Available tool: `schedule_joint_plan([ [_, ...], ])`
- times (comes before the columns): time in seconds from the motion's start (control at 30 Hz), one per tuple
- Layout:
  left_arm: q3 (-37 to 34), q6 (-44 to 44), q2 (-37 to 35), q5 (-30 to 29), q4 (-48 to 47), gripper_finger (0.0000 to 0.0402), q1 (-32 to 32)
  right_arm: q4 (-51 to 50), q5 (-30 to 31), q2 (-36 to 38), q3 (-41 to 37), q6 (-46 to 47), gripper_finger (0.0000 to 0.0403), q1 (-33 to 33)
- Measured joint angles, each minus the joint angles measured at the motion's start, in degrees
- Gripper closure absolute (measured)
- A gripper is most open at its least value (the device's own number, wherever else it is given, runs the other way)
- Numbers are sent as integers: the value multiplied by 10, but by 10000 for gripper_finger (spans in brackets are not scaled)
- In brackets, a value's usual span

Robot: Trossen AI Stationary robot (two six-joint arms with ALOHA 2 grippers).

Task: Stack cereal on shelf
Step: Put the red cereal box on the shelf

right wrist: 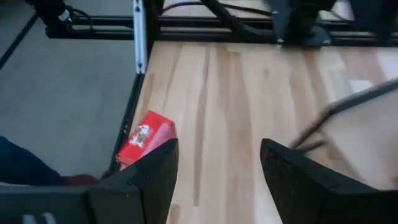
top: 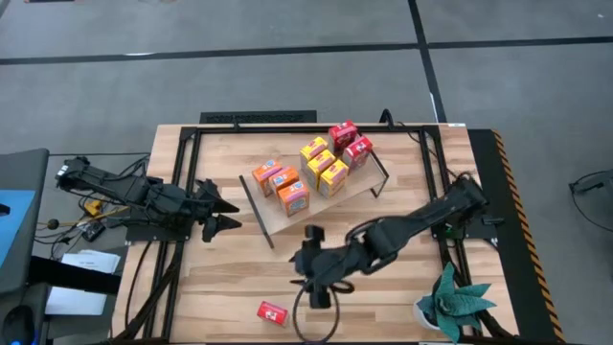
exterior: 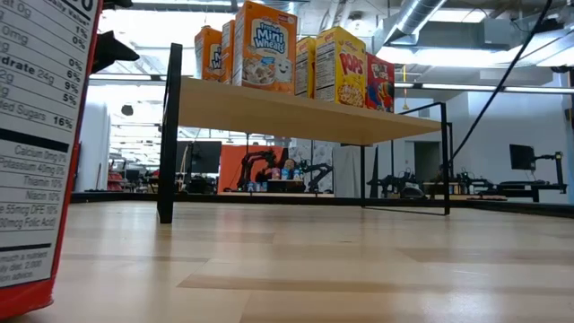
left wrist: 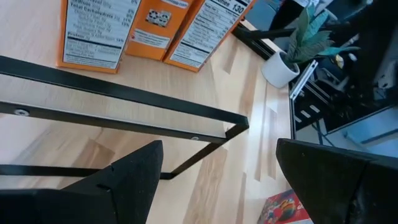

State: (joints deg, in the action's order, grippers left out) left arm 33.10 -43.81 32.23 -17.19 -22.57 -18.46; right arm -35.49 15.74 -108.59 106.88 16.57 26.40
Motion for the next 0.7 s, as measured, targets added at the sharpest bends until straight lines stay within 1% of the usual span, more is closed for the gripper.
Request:
schedule_joint_plan([
  [0.1, 0, -8, 0, 0, 1, 97, 0, 41, -5, -33, 0, 3, 149, 9],
  [0.13, 0, -9, 0, 0, 1, 97, 0, 45, -13, -42, 0, 2, 146, 12],
  [0.23, 0, -21, 0, -2, 1, 97, 0, 100, -45, -69, 0, 1, 132, 19],
  [0.33, 0, -30, 0, -18, 1, 97, 0, 124, -54, -75, -2, 9, 116, 25],
  [0.4, 0, -35, 0, -27, 1, 97, 0, 150, -50, -84, 3, 23, 107, 26],
  [0.47, 0, -42, 1, -32, 1, 97, 0, 137, -33, -87, -1, 25, 102, 32],
  [0.53, 0, -57, 6, -32, 2, 97, 0, 178, -26, -104, 1, 25, 99, 33],
  [0.63, 0, -76, 24, -11, 13, 97, -5, 170, -16, -109, -2, 27, 99, 42],
  [0.7, 0, -84, 41, 8, 29, 97, -19, 185, -3, -121, 3, 45, 99, 45],
])
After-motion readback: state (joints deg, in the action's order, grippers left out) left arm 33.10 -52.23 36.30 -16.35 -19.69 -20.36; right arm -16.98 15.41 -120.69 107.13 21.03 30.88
